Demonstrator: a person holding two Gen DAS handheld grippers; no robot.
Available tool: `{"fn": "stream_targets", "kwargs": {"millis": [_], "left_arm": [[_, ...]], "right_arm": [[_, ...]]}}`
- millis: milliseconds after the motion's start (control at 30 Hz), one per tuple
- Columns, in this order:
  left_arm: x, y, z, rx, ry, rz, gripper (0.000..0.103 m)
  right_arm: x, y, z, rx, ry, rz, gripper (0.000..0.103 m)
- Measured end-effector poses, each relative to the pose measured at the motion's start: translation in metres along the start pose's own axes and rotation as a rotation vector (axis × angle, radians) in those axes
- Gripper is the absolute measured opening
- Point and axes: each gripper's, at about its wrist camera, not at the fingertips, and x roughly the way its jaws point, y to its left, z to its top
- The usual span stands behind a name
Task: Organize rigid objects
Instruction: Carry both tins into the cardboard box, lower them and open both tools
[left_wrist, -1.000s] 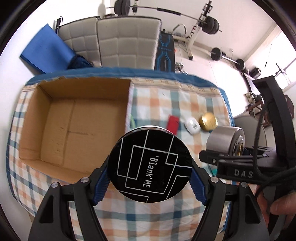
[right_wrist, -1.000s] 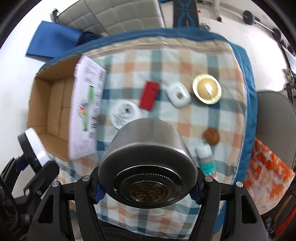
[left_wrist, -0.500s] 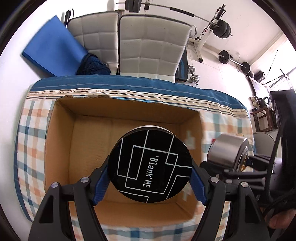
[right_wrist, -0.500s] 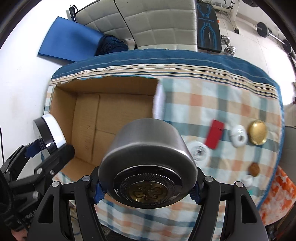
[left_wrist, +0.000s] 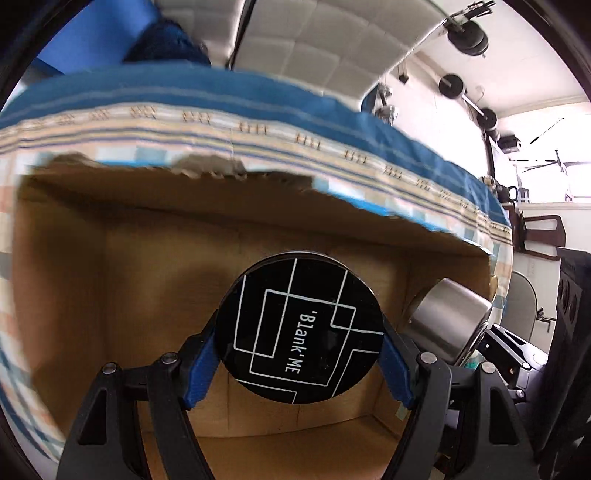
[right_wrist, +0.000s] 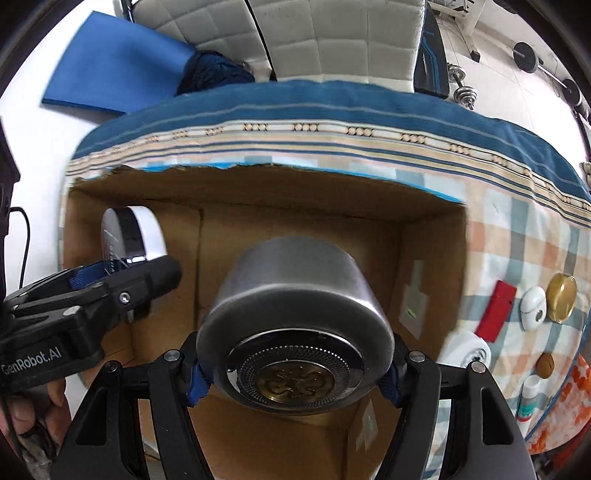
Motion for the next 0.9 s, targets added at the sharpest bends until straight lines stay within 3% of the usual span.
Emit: {"fn": "stream_targets", "kwargs": {"millis": [267, 400, 733, 800, 900], "left_arm": [[0.05, -0.006, 0.013, -0.006, 0.081, -0.027, 0.074], [0.054, -0.005, 0.015, -0.021, 0.086, -0.03, 0.074], [0.065, -0.01, 0.02, -0.03, 0.095, 0.099, 0.075], [0.064, -0.01, 0.021, -0.039, 0.11, 0.098, 0.086], [0.061, -0.011, 0.024, -0.058, 0.132, 0.104, 0.092]], "right_arm": [[0.034, 0.006, 0.014, -0.01, 0.024, -0.096, 0.072], [0.04, 0.011, 0.017, -0.008, 0.047, -0.078, 0.072], [0.07, 0.008, 0.028, 0.023, 0.067, -0.115, 0.072], [0.074, 0.006, 0.03, 0.037, 0.082, -0.107, 0.072], [0.076, 0.006, 0.033, 0.053, 0.099, -0.094, 0.074]]}}
